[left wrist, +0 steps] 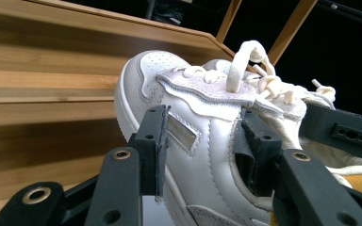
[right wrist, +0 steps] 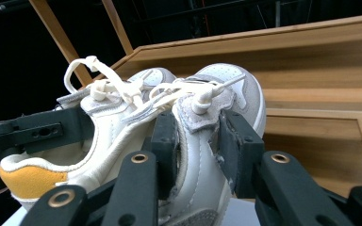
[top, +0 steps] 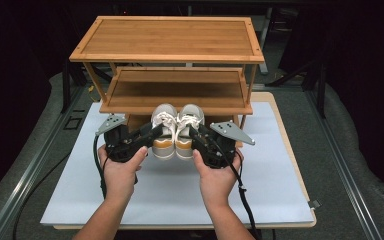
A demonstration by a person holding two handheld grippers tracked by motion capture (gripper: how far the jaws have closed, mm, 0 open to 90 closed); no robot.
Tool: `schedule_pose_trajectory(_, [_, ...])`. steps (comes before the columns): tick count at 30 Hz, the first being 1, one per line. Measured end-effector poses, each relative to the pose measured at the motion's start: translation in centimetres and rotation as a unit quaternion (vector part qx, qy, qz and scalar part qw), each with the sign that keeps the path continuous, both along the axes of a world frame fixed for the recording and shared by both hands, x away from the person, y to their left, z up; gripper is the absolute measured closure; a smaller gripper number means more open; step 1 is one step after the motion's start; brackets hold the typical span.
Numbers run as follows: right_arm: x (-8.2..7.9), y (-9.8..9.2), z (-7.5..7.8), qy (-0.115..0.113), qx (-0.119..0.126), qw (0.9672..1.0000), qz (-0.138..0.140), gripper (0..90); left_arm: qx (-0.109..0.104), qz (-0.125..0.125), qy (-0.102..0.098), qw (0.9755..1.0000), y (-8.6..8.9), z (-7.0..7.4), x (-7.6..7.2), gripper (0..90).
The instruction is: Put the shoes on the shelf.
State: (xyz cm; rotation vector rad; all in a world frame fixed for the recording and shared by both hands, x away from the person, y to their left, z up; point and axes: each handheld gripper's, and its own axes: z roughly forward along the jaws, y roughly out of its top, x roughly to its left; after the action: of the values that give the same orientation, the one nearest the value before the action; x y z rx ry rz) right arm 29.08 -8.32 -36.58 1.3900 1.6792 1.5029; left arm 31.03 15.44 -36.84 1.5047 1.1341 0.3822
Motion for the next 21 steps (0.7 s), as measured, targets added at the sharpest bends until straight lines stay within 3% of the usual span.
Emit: schedule_pose_trajectory(21, [3.7,-0.3,1.3,-0.005,-0.013,0.9999,0.0,69.1,-0.015,0.003,-0.004,0.9999,-0.4,1.0,3.9,58.1])
